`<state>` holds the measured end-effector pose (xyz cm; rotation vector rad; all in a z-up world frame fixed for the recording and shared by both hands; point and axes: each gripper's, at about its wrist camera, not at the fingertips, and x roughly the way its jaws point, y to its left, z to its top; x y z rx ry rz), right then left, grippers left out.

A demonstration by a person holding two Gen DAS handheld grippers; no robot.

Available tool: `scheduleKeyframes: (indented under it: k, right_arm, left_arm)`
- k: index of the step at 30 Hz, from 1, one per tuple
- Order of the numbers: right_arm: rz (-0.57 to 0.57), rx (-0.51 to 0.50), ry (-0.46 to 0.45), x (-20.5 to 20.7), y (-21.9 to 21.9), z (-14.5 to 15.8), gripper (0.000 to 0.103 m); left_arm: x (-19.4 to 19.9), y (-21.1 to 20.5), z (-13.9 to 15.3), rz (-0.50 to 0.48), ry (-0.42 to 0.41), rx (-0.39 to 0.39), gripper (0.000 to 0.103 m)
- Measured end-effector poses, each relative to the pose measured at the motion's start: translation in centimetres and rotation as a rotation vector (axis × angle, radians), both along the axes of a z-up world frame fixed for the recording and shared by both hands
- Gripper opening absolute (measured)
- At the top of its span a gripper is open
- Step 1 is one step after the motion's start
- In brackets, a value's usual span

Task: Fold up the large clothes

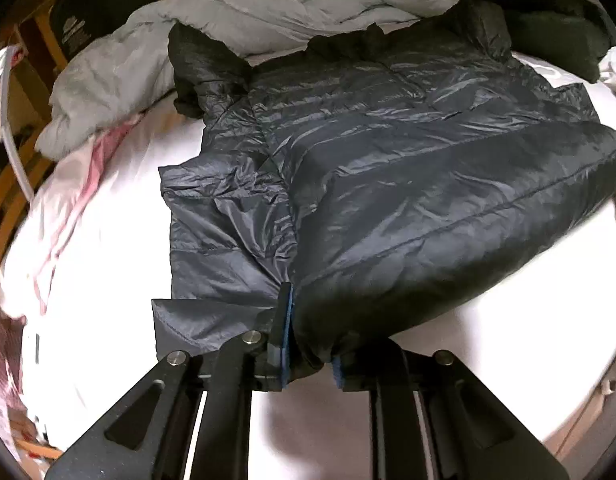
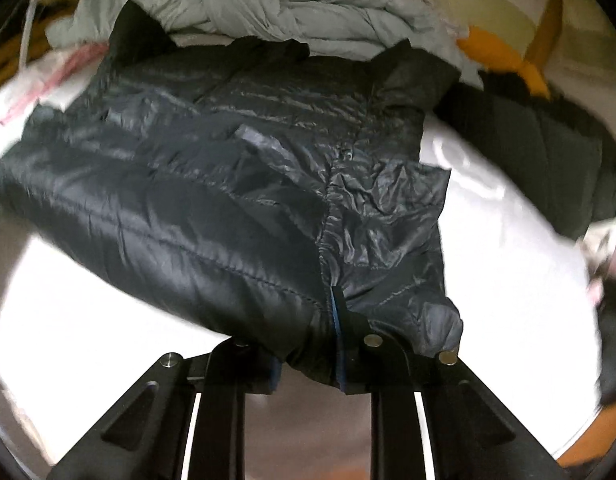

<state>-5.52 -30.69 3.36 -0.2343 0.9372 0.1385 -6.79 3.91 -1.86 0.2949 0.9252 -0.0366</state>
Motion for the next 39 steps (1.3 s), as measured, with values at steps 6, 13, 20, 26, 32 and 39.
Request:
scheduleKeyframes:
  k: [6,13,20,26,32,39]
  right_arm:
    - [0.037,0.037,-0.005,-6.3,-0.4,0.2,0.022]
    - [0.028,0.120,-0.024,-8.5,-1.8,3.5,0.022]
    - [0.054,0.136,0.010,-5.6,-2.6,5.2,0.024]
    - [0.037,0.142,-0.095,-1.5,-2.1,9.1,0.039]
    - [-0.005,0.225,-0.083,7.0,-2.7,9.1,0.047]
    - [-0.047,0.288,0.045,14.7,-3.2,3.0,0.047]
  left_arm:
    - [-3.3,0.2,1.1,0.016,0.012,-0.025,0.019]
    - [-3.5,1.1,5.2,0.006,-0.022,-0.066,0.019]
    - [-1.1,2.5,6.4,0.029,-0.012,-0.123,0.030]
    - [5.0,2.2,9.8,0.034,-0.140,-0.085,0.055]
    - [14.6,4.0,7.7,0.062,-0.031,-0.233,0.056]
    - [20.2,3.3,1.5,0.083,0.107,-0.221,0.058]
